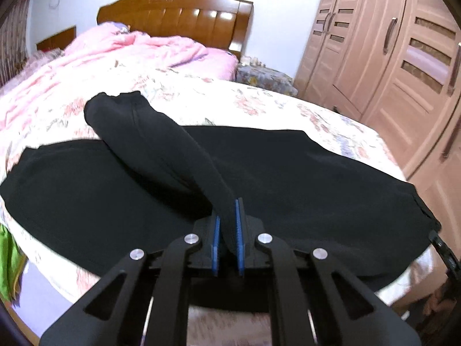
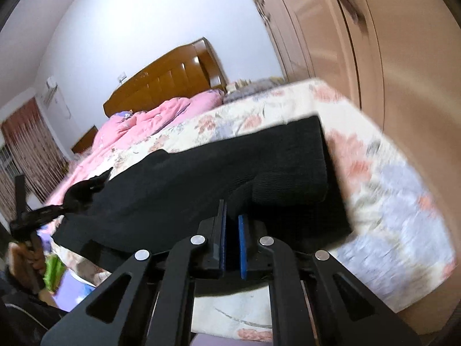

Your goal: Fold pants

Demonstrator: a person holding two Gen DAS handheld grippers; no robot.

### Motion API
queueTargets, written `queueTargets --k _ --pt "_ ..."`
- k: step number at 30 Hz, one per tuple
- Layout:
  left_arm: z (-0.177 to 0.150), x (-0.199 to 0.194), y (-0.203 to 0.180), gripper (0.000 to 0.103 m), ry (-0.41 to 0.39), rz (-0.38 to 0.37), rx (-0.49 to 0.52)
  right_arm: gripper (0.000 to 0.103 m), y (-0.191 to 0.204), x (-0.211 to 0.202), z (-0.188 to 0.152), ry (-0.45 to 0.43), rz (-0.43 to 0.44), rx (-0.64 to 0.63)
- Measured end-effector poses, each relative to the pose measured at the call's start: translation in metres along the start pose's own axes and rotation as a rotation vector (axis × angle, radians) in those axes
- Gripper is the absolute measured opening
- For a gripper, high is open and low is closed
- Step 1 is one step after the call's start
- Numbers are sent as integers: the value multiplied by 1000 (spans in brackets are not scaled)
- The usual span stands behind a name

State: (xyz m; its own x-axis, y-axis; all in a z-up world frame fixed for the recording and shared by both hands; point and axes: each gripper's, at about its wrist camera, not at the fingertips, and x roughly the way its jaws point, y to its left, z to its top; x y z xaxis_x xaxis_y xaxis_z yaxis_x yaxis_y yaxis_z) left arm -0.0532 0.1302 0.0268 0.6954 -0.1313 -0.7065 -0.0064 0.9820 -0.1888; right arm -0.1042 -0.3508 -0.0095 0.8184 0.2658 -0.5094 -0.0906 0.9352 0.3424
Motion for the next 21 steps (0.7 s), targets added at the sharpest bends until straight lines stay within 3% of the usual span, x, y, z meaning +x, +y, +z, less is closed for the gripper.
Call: queueTargets --k 5,9,15,18,20,21 --pt "-37 26 -1 8 119 40 42 7 -32 28 -27 136 -34 81" --pt "-47 34 4 9 129 46 43 7 -35 28 -31 114 -20 116" --pt "-32 -3 -2 9 64 21 50 7 -28 14 -16 89 -14 86" --pt "-41 7 -3 9 103 36 76 7 -38 29 -27 142 -35 109" --pt "-54 26 -1 9 161 56 76 7 -42 32 -31 144 -29 136" --pt "-57 27 -1 9 152 64 85 7 -41 31 -30 142 -33 136"
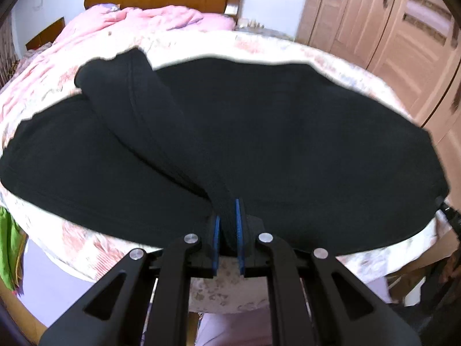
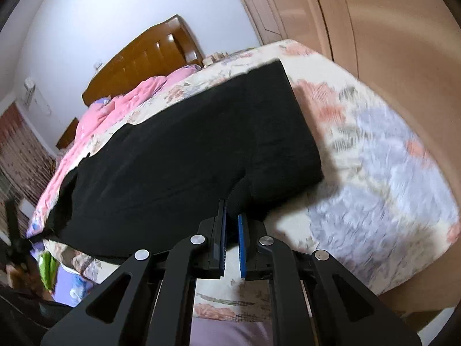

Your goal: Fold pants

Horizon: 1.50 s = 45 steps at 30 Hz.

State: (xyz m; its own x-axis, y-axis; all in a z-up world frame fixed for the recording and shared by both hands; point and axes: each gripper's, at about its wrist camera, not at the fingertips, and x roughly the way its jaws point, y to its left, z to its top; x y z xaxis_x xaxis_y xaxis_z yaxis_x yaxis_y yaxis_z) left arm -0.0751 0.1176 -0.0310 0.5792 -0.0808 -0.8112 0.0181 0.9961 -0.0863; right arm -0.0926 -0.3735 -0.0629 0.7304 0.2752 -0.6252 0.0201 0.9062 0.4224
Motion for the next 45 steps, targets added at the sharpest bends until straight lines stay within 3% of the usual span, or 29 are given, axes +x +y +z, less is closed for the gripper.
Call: queueTargets --k 3,6,7,8,9,10,11,13,15,16,20,24,26,28,30,42,45 --pt "2 -4 0 10 -18 2 12 7 9 -7 5 -17 -12 -42" --pt "3 0 0 18 -7 10 22 9 6 0 4 16 -26 -40" --pt "2 -1 -1 26 -11 14 25 11 3 0 2 21 -23 -23" --pt "2 -4 -1 40 -19 30 23 22 2 -3 2 26 -18 -10" --pt "2 -8 1 67 -31 43 16 27 0 -7 2 26 -27 2" --pt "2 -20 5 81 -94 93 -9 41 0 -14 3 15 -43 4" --pt "4 -31 7 82 -154 141 -18 52 0 -21 4 -7 -68 1" --pt "9 -48 5 86 -232 164 -7 53 6 -40 12 -92 -156 -30" --pt "17 -59 -4 89 -279 117 11 53 19 -51 22 -175 -208 -73" --pt "22 -60 -14 92 -287 76 37 53 26 -51 27 -196 -191 -102" --pt "37 -32 -74 95 -228 -4 225 65 63 -10 44 -133 -211 -295" --pt "27 22 -115 96 -68 43 375 66 59 35 43 3 -246 -320" --pt "21 38 -113 97 -18 54 379 70 51 43 35 11 -273 -356" --pt "21 40 -100 102 -4 4 300 81 45 44 32 11 -292 -354" --pt "23 46 -86 102 30 -51 245 81 36 45 36 27 -252 -292" --pt "23 47 -79 102 -4 -60 265 83 48 54 49 99 -313 -316" --pt "24 44 -77 102 -1 -65 269 83 66 44 60 30 -347 -297"
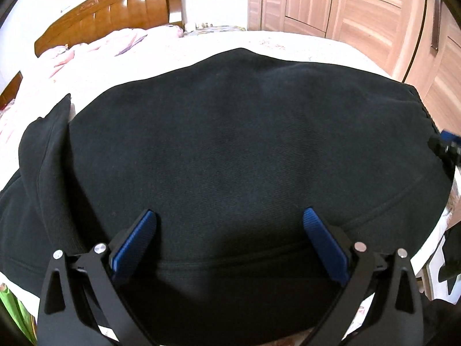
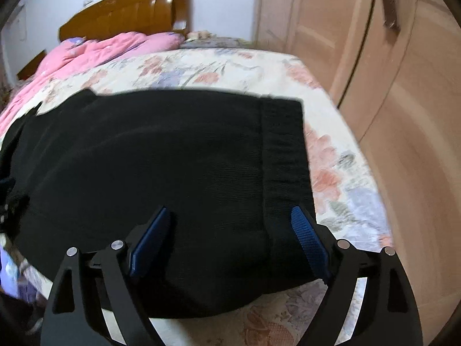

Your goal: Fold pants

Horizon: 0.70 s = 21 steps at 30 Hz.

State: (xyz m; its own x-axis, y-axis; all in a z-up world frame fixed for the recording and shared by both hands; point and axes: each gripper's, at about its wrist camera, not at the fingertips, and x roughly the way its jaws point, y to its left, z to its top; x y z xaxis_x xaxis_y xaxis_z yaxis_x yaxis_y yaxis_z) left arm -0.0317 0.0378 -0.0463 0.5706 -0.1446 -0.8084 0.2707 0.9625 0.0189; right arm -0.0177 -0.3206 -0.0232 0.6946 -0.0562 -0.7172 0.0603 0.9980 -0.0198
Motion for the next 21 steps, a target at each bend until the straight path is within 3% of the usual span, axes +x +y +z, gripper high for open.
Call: queueTargets --k 2,5,9,13,17,18,21 --pt "3 -7 2 101 12 -6 -8 84 12 -10 12 -56 31 2" --pt "15 -31 12 101 -67 -37 -17 85 50 -11 33 -93 119 -80" --pt "45 -34 59 101 -99 49 -86 86 117 13 57 -99 213 -227" --pt "82 0 152 101 -19 190 -252 86 166 31 70 -89 329 -274" --pt "111 28 218 99 43 237 -369 86 200 45 63 -54 356 -327" --pt "120 39 230 91 66 271 -366 86 208 47 64 -47 346 -338" --pt "129 65 249 78 142 267 -363 86 204 48 58 -36 349 -330"
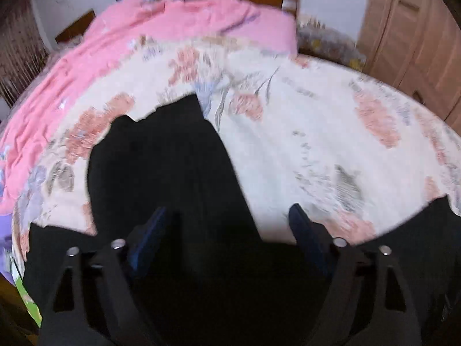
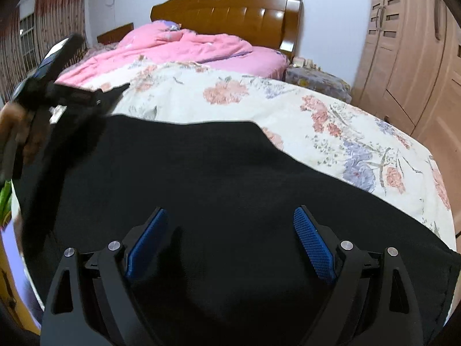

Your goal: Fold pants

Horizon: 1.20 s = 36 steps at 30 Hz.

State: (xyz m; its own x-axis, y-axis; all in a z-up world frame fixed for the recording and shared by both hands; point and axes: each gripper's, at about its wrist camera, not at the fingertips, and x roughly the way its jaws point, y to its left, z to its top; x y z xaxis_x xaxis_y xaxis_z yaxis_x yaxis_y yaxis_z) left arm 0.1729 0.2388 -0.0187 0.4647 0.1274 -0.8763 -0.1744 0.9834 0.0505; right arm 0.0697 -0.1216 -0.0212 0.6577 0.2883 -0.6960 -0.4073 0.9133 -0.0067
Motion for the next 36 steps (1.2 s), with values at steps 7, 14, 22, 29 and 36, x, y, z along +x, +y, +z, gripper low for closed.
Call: queueTargets --k 7,14,22,29,36 --pt "-11 -14 25 8 -104 5 -65 86 -26 6 -4 17 53 125" --pt "-99 -117 117 8 -302 45 -261 86 -27 5 -4 12 77 139" --pt "-208 -82 186 12 -151 80 -419 86 -25 7 -4 24 70 135" --pt "-213 -87 185 14 -179 98 -409 86 -24 8 -4 27 53 127" --pt "-212 -89 194 47 -210 -1 -461 86 -5 3 1 18 51 42"
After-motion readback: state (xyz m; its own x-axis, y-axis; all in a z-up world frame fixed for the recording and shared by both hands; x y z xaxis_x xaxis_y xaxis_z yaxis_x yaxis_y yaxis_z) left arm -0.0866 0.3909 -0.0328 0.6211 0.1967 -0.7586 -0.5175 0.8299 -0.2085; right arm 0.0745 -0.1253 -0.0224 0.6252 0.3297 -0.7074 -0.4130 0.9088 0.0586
